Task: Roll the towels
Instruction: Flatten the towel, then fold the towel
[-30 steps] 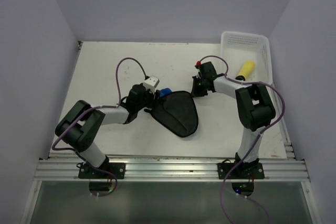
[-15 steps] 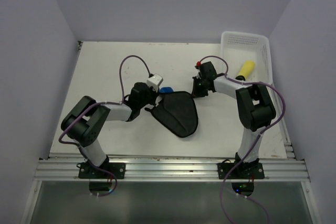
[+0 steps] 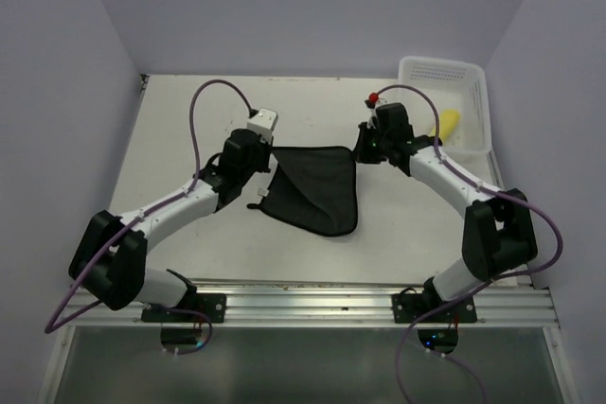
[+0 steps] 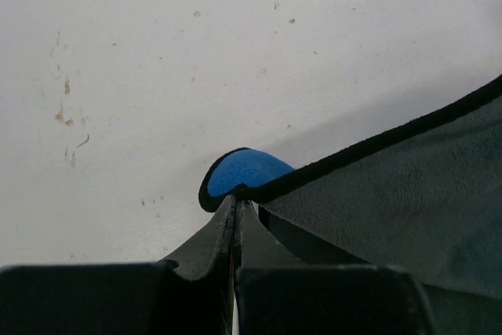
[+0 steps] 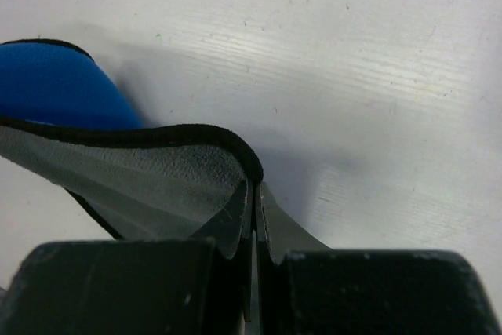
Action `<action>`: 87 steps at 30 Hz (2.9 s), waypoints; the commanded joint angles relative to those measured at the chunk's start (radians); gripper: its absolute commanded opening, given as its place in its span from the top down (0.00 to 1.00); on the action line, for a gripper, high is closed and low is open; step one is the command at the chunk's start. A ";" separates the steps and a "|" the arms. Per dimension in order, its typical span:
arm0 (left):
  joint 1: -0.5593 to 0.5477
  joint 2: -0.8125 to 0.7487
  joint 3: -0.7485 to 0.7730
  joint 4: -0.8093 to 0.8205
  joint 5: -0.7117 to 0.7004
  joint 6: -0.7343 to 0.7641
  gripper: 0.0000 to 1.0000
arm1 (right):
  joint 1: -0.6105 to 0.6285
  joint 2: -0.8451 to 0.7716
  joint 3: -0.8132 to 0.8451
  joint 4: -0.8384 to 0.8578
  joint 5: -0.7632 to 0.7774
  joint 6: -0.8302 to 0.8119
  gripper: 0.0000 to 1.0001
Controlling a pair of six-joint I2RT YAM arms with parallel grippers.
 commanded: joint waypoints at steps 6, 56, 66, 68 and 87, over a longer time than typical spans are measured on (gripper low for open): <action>-0.075 0.027 0.204 -0.405 -0.147 -0.059 1.00 | 0.051 -0.153 -0.145 0.152 0.040 -0.045 1.00; -0.225 0.256 0.293 -0.361 -0.349 -0.050 1.00 | 0.157 -0.563 -0.788 0.610 0.340 -0.037 0.94; -0.310 0.183 0.192 -0.405 -0.354 -0.111 1.00 | 0.216 -0.703 -0.868 0.518 0.373 0.024 0.92; -0.318 0.179 0.184 -0.412 -0.355 -0.125 1.00 | 0.218 -0.736 -0.883 0.510 0.373 0.029 0.91; -0.344 0.176 0.144 -0.452 -0.395 -0.153 1.00 | 0.227 -0.849 -0.937 0.444 0.303 0.090 0.96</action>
